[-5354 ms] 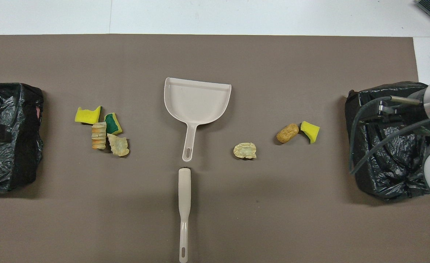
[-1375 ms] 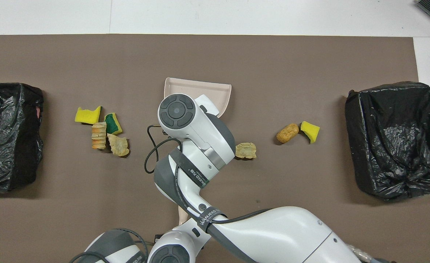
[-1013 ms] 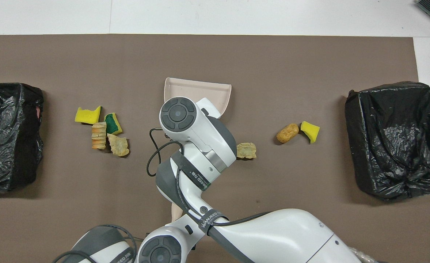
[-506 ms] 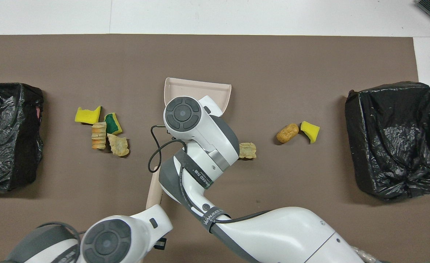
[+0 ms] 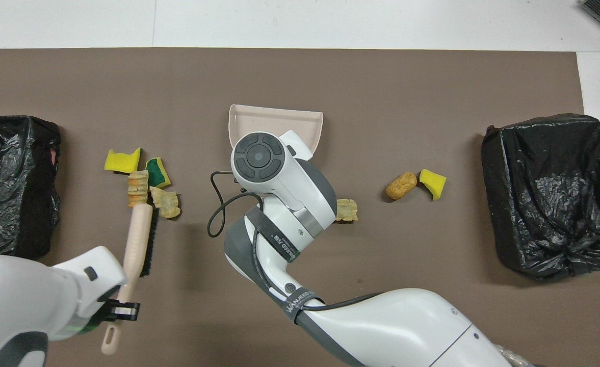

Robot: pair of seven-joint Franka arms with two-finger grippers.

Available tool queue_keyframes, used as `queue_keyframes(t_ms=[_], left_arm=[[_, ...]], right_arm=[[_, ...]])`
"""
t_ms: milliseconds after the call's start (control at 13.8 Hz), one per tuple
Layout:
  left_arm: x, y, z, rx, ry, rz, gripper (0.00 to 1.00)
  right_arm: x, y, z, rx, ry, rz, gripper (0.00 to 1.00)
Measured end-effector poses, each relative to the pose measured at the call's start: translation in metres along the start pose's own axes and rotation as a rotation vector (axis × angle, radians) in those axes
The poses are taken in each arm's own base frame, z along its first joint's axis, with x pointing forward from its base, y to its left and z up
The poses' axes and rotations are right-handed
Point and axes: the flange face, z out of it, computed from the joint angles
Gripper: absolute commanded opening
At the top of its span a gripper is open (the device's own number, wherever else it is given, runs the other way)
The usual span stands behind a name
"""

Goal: Sweep and dump trash in bin

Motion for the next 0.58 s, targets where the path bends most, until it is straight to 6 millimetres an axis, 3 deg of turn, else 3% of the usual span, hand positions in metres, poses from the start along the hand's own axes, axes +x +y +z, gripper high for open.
queue_keyframes(t_ms=[217,434,579], left_arm=[[0.041,-0.055,-0.029,0.031,0.031,-0.113,0.0],[0.093,-0.089,-0.057,0.022,0.058,-0.187,0.0],[0.118,-0.113,-0.065,0.014,0.074,-0.231,0.0]], right_arm=[[0.0,0.0,-0.019,0.013,0.02,-0.094,0.0],[0.002,0.005,-0.03,-0.005,0.04,-0.239,0.0],[0.001,0.012,-0.033,-0.034,0.042,-0.384,0.0]])
